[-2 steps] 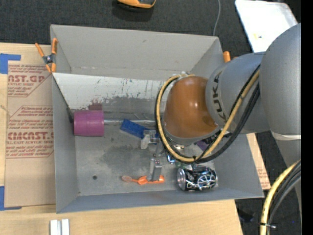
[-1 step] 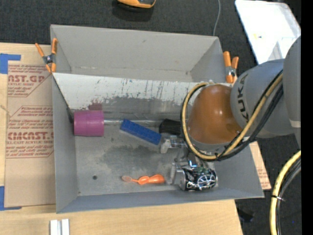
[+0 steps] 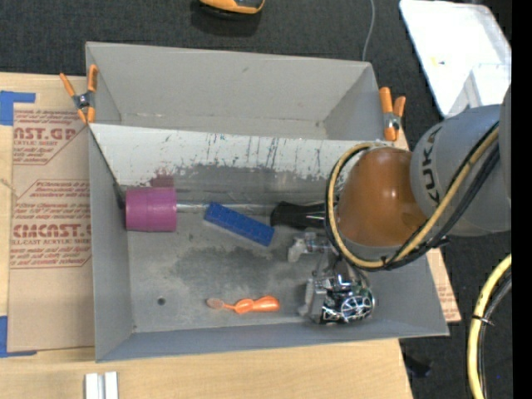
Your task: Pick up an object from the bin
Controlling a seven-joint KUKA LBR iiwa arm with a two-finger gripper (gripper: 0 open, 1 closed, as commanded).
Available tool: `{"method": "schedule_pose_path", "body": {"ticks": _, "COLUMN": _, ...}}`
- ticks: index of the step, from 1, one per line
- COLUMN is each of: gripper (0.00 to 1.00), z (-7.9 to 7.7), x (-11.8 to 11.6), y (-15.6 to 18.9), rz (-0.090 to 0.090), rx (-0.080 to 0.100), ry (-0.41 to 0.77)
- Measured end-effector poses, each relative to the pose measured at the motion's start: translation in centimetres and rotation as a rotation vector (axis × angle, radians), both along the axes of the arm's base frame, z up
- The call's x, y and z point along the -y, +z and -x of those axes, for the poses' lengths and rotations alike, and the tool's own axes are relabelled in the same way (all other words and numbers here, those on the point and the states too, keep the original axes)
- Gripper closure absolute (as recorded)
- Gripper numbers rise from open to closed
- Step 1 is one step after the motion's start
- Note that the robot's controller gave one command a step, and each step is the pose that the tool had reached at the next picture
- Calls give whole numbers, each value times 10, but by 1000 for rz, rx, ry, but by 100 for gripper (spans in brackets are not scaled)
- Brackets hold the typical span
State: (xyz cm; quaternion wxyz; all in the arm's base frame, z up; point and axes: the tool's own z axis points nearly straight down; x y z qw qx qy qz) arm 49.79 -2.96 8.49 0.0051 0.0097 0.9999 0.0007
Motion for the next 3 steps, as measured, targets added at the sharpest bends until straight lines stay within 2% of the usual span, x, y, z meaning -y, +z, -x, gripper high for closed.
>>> {"method": "schedule_pose_path", "body": {"ticks": 1, "gripper": 0, "z": 16, "x": -2, "y": 8, "rz": 0, "rx": -3, "ry": 91}}
{"method": "schedule_pose_path", "body": {"ticks": 2, "gripper": 0, "z": -8, "x": 62, "y": -9, "rz": -2, "rx": 0, "ry": 98}}
{"method": "schedule_pose_path", "body": {"ticks": 3, "gripper": 0, "z": -21, "x": 128, "y": -15, "rz": -3, "rx": -2, "ry": 98}}
